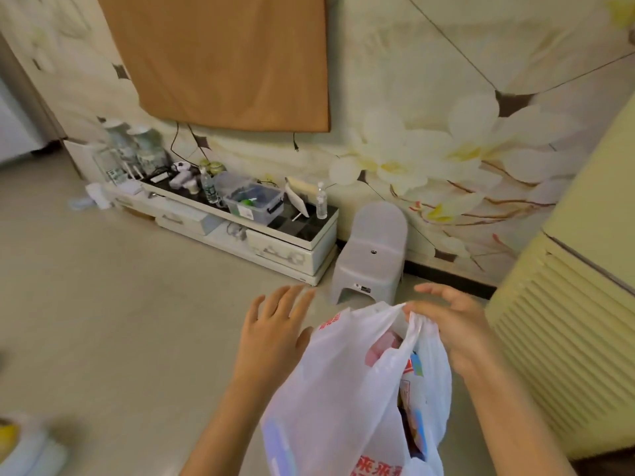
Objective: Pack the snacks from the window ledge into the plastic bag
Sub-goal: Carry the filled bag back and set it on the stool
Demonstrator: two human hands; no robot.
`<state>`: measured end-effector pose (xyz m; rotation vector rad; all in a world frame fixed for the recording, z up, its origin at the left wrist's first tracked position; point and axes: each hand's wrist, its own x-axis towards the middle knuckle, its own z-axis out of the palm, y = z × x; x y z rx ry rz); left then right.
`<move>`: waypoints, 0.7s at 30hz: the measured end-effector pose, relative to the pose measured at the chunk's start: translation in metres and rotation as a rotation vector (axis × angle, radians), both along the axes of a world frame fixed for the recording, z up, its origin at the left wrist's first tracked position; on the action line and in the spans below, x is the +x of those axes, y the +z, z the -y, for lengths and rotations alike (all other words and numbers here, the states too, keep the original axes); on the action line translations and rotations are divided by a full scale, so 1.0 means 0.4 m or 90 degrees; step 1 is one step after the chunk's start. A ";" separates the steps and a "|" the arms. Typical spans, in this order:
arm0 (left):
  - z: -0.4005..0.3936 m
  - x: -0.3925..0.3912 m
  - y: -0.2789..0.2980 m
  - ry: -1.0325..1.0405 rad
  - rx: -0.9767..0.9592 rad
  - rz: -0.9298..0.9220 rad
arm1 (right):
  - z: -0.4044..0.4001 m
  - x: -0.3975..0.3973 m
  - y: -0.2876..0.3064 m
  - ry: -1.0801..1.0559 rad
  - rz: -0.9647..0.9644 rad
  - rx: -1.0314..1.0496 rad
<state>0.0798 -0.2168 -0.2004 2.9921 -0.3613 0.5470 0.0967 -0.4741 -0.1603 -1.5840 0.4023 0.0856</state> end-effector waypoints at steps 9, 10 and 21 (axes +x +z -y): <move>-0.106 0.438 -0.033 0.024 0.011 -0.049 | -0.109 0.435 -0.020 0.008 -0.045 -0.015; -0.118 0.494 -0.041 0.021 0.010 -0.052 | -0.119 0.490 -0.023 -0.004 -0.044 -0.012; -0.204 1.165 -0.100 -0.071 0.007 -0.112 | -0.176 1.055 -0.081 -0.174 -0.094 -0.036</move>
